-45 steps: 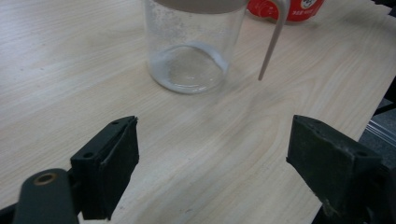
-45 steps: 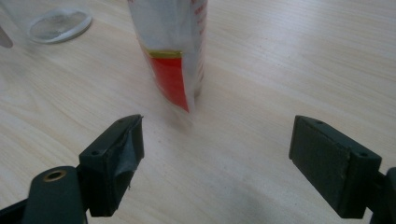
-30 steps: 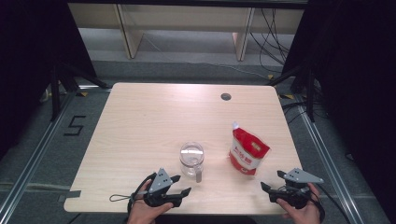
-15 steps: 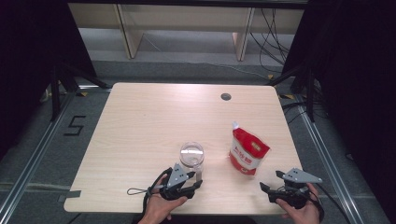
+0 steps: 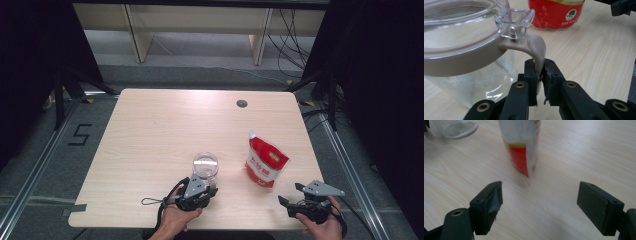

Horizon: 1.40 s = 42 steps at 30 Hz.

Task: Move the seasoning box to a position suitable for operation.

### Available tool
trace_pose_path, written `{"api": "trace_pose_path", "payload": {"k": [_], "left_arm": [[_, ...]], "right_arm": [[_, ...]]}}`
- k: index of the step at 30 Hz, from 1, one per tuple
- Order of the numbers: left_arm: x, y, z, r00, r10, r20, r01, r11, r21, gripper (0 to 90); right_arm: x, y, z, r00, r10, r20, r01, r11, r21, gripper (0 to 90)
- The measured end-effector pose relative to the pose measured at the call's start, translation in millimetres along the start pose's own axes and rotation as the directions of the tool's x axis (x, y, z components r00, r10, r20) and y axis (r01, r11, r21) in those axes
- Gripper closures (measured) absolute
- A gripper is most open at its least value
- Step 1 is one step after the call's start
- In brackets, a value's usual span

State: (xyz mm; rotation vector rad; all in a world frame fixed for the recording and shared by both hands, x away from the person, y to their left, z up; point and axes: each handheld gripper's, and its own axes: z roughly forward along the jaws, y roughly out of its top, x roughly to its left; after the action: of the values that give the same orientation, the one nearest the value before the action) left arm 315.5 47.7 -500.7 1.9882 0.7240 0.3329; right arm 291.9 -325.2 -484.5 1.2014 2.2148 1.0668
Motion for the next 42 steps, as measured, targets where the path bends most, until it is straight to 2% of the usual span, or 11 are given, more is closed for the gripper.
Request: {"api": "trace_pose_path", "payload": {"k": [3, 6, 7, 13, 16, 23, 32, 33, 36, 37, 42], "left_arm": [[1.8, -0.1, -0.9, 0.9999, -0.009, 0.012, 0.009, 1.0000, -0.001, 81.9], [2.4, -0.9, -2.0, 0.9992, -0.034, 0.022, 0.034, 0.9994, -0.001, 81.9], [5.5, -1.3, -3.2, 0.9968, -0.060, 0.054, 0.059, 0.9982, 0.004, 81.8], [12.2, -2.4, -11.8, 0.9952, -0.048, 0.085, 0.045, 0.9982, 0.040, 81.1], [15.4, -4.7, -13.4, 0.9936, -0.061, 0.095, 0.060, 0.9980, 0.019, 80.6], [24.2, -8.9, -23.7, 0.9923, -0.060, 0.108, 0.057, 0.9977, 0.036, 79.0], [37.5, -17.9, -42.5, 0.9951, -0.081, 0.056, 0.079, 0.9963, 0.034, 75.8], [41.3, -20.8, -46.7, 0.9956, -0.080, 0.047, 0.079, 0.9966, 0.021, 74.8], [46.3, -24.2, -54.8, 0.9962, -0.085, 0.019, 0.085, 0.9959, 0.032, 73.8], [47.6, -25.3, -56.3, 0.9955, -0.094, 0.010, 0.094, 0.9953, 0.025, 73.4], [54.8, -27.9, -62.9, 0.9953, -0.096, -0.016, 0.096, 0.9952, 0.017, 72.3]], "right_arm": [[2.8, -0.2, -0.2, 0.9991, 0.040, -0.017, -0.040, 0.999, 0.001, 21.2], [-0.4, -0.2, 0.2, 0.9999, 0.002, -0.012, -0.002, 1.000, -0.008, 21.2], [-0.2, -0.6, 0.4, 0.9998, 0.008, -0.019, -0.008, 1.000, -0.001, 21.0], [1.1, -1.2, -0.8, 0.9993, 0.029, -0.023, -0.028, 1.000, 0.012, 21.0], [1.5, -1.4, -0.6, 0.9992, 0.034, -0.023, -0.034, 0.999, 0.008, 21.0], [1.1, -1.9, -0.7, 0.9992, 0.028, -0.028, -0.027, 1.000, 0.016, 21.2], [-0.1, -2.4, -1.0, 0.9994, 0.029, -0.018, -0.029, 1.000, 0.009, 21.4], [-2.7, -2.1, -0.5, 0.9999, -0.007, -0.013, 0.007, 1.000, -0.001, 21.5], [1.0, -2.1, -1.4, 0.9989, 0.043, -0.019, -0.042, 0.999, 0.012, 21.7], [-0.7, -2.1, 0.0, 0.9995, 0.020, -0.025, -0.020, 1.000, 0.003, 21.7], [1.7, -1.7, -0.3, 0.9990, 0.033, -0.029, -0.033, 0.999, 0.008, 21.9]]}}
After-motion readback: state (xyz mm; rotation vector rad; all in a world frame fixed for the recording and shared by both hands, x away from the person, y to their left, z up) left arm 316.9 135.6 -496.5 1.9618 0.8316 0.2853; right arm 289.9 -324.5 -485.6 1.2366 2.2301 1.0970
